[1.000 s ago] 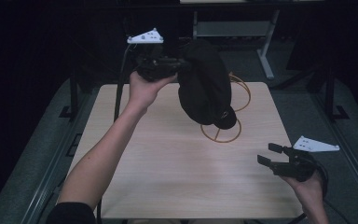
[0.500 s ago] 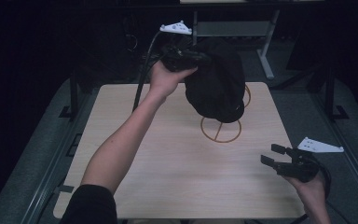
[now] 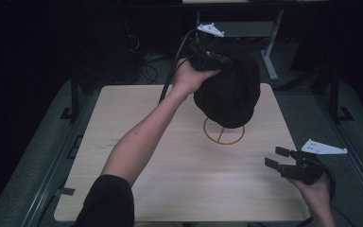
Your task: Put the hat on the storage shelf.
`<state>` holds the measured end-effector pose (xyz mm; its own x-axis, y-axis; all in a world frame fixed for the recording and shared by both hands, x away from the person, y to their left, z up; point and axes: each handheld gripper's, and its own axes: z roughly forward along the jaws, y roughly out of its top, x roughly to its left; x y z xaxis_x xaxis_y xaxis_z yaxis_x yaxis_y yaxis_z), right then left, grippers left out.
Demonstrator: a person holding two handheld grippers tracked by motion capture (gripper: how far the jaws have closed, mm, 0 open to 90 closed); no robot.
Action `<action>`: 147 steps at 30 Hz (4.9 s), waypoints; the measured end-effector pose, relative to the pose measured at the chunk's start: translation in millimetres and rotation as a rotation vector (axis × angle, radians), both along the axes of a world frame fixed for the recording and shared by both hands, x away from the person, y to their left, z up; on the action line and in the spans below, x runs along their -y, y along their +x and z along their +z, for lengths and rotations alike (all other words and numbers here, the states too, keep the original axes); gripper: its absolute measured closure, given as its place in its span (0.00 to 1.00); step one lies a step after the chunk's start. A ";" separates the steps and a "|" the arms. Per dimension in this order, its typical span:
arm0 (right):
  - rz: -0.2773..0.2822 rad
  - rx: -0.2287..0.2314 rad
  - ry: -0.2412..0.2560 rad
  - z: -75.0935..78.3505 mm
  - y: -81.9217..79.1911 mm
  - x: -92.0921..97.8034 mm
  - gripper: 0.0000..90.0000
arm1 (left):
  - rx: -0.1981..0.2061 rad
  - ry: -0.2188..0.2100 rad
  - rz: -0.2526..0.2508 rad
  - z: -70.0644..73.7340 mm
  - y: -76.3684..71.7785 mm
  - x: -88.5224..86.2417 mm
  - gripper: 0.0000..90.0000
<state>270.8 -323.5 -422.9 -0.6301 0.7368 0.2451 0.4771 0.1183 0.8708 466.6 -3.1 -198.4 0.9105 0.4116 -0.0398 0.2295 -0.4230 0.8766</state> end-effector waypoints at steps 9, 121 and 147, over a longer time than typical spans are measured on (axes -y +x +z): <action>-0.006 -0.002 -0.012 -2.4 0.6 3.1 0.28 | -0.041 0.040 0.007 -5.5 16.2 21.2 0.96; -0.043 0.002 -0.100 -9.4 -6.5 -32.2 0.21 | -0.026 0.008 0.086 -77.2 -103.6 -133.0 0.32; -0.075 -0.011 -0.108 -14.9 -7.5 -31.4 0.21 | -0.066 -0.012 0.162 -131.4 -126.2 -187.3 0.30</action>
<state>263.3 -292.1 -437.7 -0.5701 0.8041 0.1685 0.4975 0.1747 0.8497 340.4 184.3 -329.8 0.8274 0.5522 -0.1029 0.3510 -0.3653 0.8622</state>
